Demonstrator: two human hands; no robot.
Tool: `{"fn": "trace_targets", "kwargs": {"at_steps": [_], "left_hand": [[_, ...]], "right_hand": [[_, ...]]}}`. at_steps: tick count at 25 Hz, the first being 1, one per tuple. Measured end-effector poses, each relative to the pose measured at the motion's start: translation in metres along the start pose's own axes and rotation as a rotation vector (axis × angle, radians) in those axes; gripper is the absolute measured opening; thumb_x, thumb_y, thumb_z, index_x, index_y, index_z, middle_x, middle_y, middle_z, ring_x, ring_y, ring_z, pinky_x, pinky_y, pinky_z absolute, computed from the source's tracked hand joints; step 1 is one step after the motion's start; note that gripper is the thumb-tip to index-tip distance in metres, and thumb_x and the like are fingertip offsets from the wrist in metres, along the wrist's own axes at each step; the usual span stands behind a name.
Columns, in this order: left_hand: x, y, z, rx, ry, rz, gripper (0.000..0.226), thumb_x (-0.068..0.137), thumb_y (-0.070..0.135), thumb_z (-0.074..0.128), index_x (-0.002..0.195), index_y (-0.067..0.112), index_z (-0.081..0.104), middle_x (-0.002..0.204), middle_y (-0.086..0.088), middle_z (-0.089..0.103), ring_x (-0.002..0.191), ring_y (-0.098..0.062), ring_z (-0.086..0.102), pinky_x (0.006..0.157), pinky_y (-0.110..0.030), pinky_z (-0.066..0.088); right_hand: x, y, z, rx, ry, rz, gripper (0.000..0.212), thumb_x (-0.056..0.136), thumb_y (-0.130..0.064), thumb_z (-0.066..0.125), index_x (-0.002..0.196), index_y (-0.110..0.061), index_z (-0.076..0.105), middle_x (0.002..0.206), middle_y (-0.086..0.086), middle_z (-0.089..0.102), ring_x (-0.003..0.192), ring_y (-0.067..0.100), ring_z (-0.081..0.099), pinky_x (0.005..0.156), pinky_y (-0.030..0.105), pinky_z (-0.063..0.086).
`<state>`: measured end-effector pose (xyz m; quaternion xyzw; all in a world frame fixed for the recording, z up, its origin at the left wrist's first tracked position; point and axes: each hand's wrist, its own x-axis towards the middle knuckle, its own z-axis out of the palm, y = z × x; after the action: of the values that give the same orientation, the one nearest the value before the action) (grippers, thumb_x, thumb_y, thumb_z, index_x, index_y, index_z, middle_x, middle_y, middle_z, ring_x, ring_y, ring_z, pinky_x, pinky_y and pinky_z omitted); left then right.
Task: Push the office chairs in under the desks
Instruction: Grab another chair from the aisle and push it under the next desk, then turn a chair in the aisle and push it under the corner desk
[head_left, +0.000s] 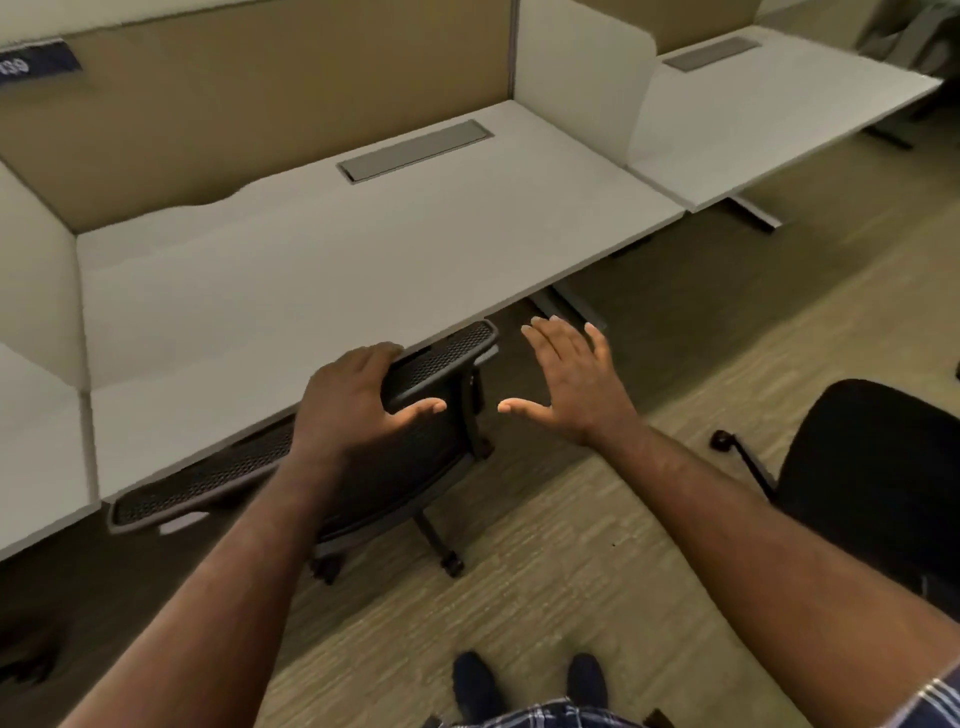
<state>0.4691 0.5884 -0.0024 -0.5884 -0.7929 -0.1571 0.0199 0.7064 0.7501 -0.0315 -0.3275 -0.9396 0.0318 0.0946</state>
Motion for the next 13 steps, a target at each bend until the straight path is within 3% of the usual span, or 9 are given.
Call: {"fn": "trace_targets", "kwargs": {"at_steps": [3, 6, 13], "left_hand": [[0.035, 0.054, 0.022, -0.072, 0.015, 0.166, 0.093, 0.077, 0.083, 0.048, 0.142, 0.017, 0.046, 0.152, -0.008, 0.043, 0.137, -0.030, 0.041, 0.107, -0.049, 0.038], [0.058, 0.122, 0.045, -0.082, -0.040, 0.291, 0.097, 0.078, 0.083, 0.047, 0.149, 0.019, 0.035, 0.160, -0.007, 0.030, 0.144, -0.028, 0.029, 0.115, -0.052, 0.029], [0.065, 0.297, 0.100, -0.102, -0.156, 0.557, 0.097, 0.078, 0.081, 0.048, 0.151, 0.020, 0.032, 0.161, -0.002, 0.027, 0.146, -0.024, 0.028, 0.116, -0.048, 0.023]], "right_hand": [[-0.045, 0.049, -0.010, -0.038, 0.030, 0.147, 0.097, 0.084, -0.082, 0.028, 0.150, -0.010, 0.035, 0.155, 0.011, 0.039, 0.145, 0.027, 0.030, 0.117, 0.059, 0.019], [-0.101, 0.104, -0.024, -0.086, 0.053, 0.313, 0.093, 0.086, -0.077, 0.036, 0.151, -0.011, 0.034, 0.156, 0.010, 0.036, 0.146, 0.027, 0.028, 0.117, 0.057, 0.017], [-0.242, 0.211, -0.064, -0.129, 0.092, 0.607, 0.086, 0.090, -0.066, 0.049, 0.154, -0.015, 0.024, 0.161, 0.006, 0.026, 0.149, 0.023, 0.018, 0.120, 0.056, 0.009]]}}
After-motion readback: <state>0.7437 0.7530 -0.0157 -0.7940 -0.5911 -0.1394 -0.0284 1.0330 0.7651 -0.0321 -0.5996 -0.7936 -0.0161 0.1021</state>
